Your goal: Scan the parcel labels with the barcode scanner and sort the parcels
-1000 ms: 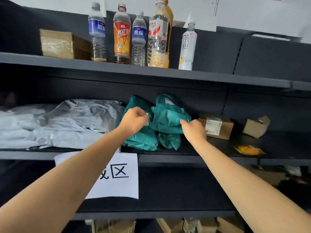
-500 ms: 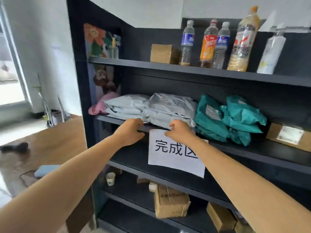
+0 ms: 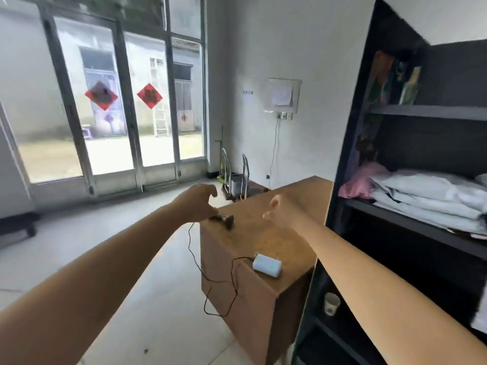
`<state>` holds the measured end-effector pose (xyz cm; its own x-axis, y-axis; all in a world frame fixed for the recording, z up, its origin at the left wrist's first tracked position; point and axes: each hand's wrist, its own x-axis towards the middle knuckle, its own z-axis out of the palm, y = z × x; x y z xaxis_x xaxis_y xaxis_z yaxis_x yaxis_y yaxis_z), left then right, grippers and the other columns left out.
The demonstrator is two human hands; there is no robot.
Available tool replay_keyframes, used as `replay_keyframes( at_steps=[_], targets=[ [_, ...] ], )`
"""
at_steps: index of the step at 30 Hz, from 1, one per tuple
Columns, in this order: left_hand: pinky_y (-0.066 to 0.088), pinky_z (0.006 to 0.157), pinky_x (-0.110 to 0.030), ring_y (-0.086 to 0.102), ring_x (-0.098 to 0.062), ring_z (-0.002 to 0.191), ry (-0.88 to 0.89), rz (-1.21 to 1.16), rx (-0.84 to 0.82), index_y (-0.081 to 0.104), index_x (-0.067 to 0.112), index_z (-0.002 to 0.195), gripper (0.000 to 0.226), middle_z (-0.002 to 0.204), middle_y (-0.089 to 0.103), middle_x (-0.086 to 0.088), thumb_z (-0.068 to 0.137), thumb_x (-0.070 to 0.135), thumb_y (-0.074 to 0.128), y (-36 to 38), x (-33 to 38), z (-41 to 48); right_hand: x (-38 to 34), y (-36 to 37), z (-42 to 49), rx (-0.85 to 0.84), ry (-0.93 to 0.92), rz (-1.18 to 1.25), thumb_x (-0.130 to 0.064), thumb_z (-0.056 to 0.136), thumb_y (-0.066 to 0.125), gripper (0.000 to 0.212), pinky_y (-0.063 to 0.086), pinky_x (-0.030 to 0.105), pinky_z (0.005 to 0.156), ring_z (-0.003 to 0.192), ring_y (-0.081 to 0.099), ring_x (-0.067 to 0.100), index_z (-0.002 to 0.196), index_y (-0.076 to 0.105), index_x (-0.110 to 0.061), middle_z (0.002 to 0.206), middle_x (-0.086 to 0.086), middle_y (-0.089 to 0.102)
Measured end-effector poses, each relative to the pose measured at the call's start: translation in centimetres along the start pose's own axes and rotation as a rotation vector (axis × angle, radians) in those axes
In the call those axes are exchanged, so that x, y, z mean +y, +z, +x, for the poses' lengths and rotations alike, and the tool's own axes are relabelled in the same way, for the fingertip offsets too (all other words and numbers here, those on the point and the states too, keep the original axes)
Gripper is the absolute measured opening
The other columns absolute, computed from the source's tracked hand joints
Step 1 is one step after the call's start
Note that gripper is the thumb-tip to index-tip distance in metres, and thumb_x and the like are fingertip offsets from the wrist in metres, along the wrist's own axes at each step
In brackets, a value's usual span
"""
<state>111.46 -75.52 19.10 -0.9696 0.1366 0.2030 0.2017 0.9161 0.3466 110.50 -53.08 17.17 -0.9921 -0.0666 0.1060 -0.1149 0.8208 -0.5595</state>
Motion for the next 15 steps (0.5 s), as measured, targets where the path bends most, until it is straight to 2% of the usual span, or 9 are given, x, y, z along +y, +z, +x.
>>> replay_keyframes(
  at_steps=[2, 7, 11, 13, 15],
  targets=[
    [0.044, 0.097, -0.035, 0.052, -0.024, 0.118, -0.026, 0.017, 0.012, 0.053, 0.014, 0.125, 0.045, 0.129, 0.056, -0.008, 0.084, 0.024, 0.066, -1.2, -4.1, 1.6, -3.4, 1.7, 3.3, -0.035, -0.042, -0.026, -0.022, 0.087, 0.064, 0.042, 0.050, 0.047, 0.094, 0.108, 0.061, 0.035, 0.119, 0.059, 0.003, 0.120, 0.023, 0.063],
    [0.044, 0.096, -0.034, 0.053, -0.024, 0.116, -0.028, 0.047, 0.031, 0.052, 0.013, 0.127, 0.045, 0.130, 0.055, -0.008, 0.086, 0.025, 0.065, -1.2, -12.2, 8.1, -8.8, 5.4, 12.8, -0.038, -0.094, -0.040, -0.023, 0.083, 0.067, 0.041, 0.051, 0.040, 0.092, 0.107, 0.062, 0.030, 0.118, 0.062, 0.000, 0.117, 0.019, 0.066],
    [0.043, 0.099, -0.036, 0.050, -0.023, 0.121, -0.017, 0.102, 0.012, 0.051, 0.014, 0.128, 0.046, 0.134, 0.054, -0.006, 0.087, 0.029, 0.063, 0.1, -17.9, 16.2, -10.2, 9.5, 22.0, -0.079, -0.125, -0.024, -0.020, 0.082, 0.068, 0.040, 0.048, 0.031, 0.078, 0.103, 0.063, 0.030, 0.113, 0.063, 0.004, 0.112, 0.020, 0.067],
    [0.043, 0.099, -0.036, 0.049, -0.022, 0.123, -0.027, 0.140, -0.001, 0.051, 0.016, 0.128, 0.044, 0.135, 0.052, -0.004, 0.087, 0.031, 0.061, 0.5, -20.5, 21.1, -11.1, 10.8, 27.6, -0.103, -0.139, -0.015, -0.020, 0.082, 0.068, 0.037, 0.043, 0.028, 0.073, 0.091, 0.063, 0.025, 0.110, 0.065, 0.005, 0.104, 0.011, 0.067],
    [0.043, 0.098, -0.034, 0.049, -0.021, 0.122, -0.028, 0.173, -0.027, 0.051, 0.017, 0.128, 0.043, 0.134, 0.052, -0.003, 0.088, 0.032, 0.059, 0.0, -22.7, 26.4, -12.3, 11.7, 33.2, -0.129, -0.134, -0.001, -0.021, 0.083, 0.067, 0.032, 0.042, 0.028, 0.069, 0.077, 0.058, 0.017, 0.102, 0.067, 0.006, 0.094, 0.000, 0.060]
  ],
)
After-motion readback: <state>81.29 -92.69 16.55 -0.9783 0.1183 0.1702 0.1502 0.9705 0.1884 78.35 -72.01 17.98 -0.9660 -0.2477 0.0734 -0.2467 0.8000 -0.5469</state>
